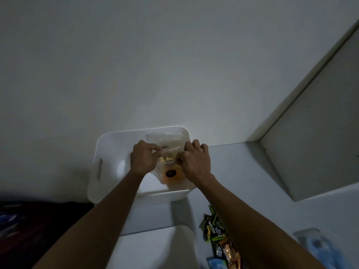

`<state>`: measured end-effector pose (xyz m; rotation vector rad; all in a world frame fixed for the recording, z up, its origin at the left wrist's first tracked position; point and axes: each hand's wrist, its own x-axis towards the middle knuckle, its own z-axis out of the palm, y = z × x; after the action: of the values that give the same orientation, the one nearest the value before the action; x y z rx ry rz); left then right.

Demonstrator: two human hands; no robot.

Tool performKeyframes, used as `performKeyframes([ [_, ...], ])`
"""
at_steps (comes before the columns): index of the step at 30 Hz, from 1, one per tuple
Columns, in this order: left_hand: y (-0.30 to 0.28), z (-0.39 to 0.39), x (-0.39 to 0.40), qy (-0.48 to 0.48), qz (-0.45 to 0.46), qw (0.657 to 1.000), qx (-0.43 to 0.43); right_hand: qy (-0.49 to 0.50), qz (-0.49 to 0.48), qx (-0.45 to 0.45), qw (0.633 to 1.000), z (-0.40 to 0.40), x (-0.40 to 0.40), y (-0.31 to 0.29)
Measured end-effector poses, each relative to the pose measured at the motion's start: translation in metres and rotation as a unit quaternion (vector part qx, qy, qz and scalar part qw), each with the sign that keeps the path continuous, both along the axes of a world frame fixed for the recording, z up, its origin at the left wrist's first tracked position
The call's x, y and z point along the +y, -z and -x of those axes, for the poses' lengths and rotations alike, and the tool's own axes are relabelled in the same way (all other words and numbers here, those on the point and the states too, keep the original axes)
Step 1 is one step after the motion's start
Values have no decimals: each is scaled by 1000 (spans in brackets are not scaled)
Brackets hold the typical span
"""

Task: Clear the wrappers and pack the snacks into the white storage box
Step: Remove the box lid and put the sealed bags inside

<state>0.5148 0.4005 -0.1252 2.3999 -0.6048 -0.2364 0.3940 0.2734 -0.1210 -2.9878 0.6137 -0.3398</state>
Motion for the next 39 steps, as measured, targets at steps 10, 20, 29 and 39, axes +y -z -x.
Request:
performKeyframes([
  [10,19,-3,-3,2,5,1000,31,-9,21,66,998,-9,-1,9],
  [20,-33,26,29,-19,72,997,4,43,-5,35,998,33,12,-30],
  [29,-71,106,0,10,162,987,7,134,-121,-48,982,141,-17,-75],
  [39,-42,275,-50,57,200,976,69,229,-223,-125,939,344,-98,-70],
])
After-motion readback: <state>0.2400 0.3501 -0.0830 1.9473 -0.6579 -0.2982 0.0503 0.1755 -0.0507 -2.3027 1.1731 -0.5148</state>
